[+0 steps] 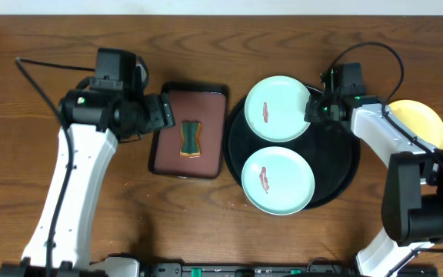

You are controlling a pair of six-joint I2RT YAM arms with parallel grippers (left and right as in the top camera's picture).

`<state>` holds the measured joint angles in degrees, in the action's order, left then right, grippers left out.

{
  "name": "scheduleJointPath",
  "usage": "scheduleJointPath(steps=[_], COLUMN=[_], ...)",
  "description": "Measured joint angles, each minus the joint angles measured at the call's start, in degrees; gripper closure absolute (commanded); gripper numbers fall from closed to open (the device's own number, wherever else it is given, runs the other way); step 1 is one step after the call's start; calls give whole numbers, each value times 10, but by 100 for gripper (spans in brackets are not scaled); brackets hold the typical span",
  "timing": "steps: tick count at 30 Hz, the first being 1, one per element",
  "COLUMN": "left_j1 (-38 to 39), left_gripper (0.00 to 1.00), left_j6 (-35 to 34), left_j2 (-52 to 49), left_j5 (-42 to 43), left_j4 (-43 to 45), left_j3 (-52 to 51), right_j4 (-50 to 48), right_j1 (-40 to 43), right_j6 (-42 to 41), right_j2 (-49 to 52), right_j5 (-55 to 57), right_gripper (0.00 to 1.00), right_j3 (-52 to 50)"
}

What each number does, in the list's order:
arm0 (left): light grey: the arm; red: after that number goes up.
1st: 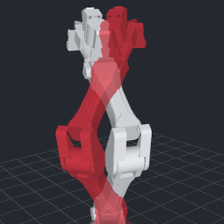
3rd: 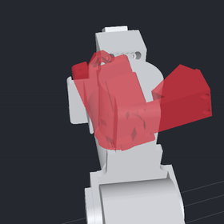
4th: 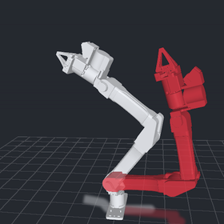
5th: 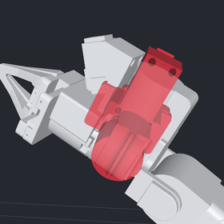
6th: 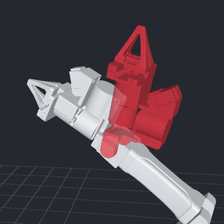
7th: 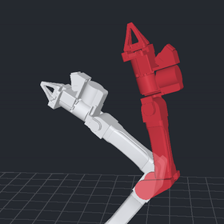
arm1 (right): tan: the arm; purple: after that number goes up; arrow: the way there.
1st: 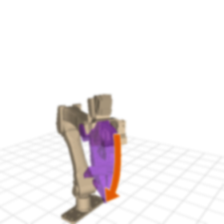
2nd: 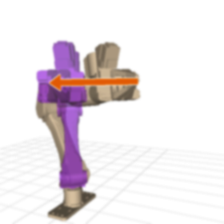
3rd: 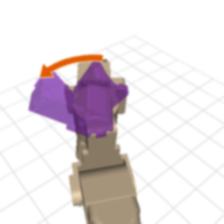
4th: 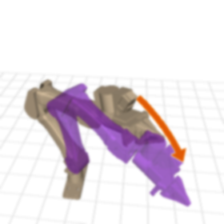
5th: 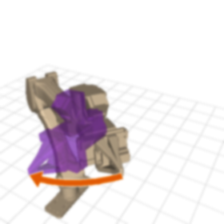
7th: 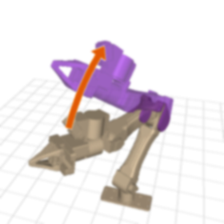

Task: Clean dirty plates on tray and stack at the side
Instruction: 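Grasp the rim of a pale green plate with the right gripper, then grasp the sponge again with the left gripper and lift it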

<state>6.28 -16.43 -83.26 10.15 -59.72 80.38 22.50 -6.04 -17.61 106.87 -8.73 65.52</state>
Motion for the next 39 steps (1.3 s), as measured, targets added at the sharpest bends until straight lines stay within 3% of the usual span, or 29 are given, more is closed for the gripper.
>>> scheduleJointPath(steps=[1, 2, 3, 4, 10, 17, 23, 24, 25, 26, 31, 32, 33, 34, 39], left_j1=[0, 0, 0, 1, 23, 59, 78, 80, 82, 82, 80, 80, 80, 80, 83], left_gripper=[18, 18, 19, 19, 23, 32, 59, 69, 88, 92, 93, 86, 59, 49, 36], left_j6=[0, 0, 0, 0, 2, 4, 20, 23, 25, 27, 32, 32, 33, 36, 33], left_j2=[-9, -19, -28, -34, -108, -239, -308, -318, -329, -338, -349, -350, -350, -351, -341], left_j5=[0, 0, 0, 0, 0, 0, -1, -1, -2, -2, -4, -4, -4, -4, 0], left_j4=[0, 0, 1, 2, 37, 93, 169, 178, 187, 194, 190, 187, 183, 177, 125], left_j3=[0, 0, 0, 0, 0, -7, -10, -10, -10, -10, -2, 0, 1, 4, 15], right_j4=[2, 6, 11, 15, 17, 41, 55, 58, 63, 66, 79, 80, 81, 82, 81], right_j1=[0, -1, -1, -2, -2, -2, -2, -2, -2, -2, -2, -2, -2, -2, -2], right_j6=[-11, -24, -38, -48, -51, 24, 43, 43, 42, 42, 42, 42, 42, 42, 42], right_j2=[3, 6, 7, 8, 7, -68, -193, -202, -210, -214, -215, -215, -215, -215, -215], right_j5=[6, 12, 18, 24, 38, 38, 36, 36, 36, 36, 33, 32, 31, 30, 27], right_gripper=[99, 92, 67, 57, 54, 52, 52, 52, 52, 52, 51, 51, 51, 51, 51], right_j3=[0, 0, 0, 0, 0, 0, 1, 2, 2, 2, 2, 2, 2, 2, 2])
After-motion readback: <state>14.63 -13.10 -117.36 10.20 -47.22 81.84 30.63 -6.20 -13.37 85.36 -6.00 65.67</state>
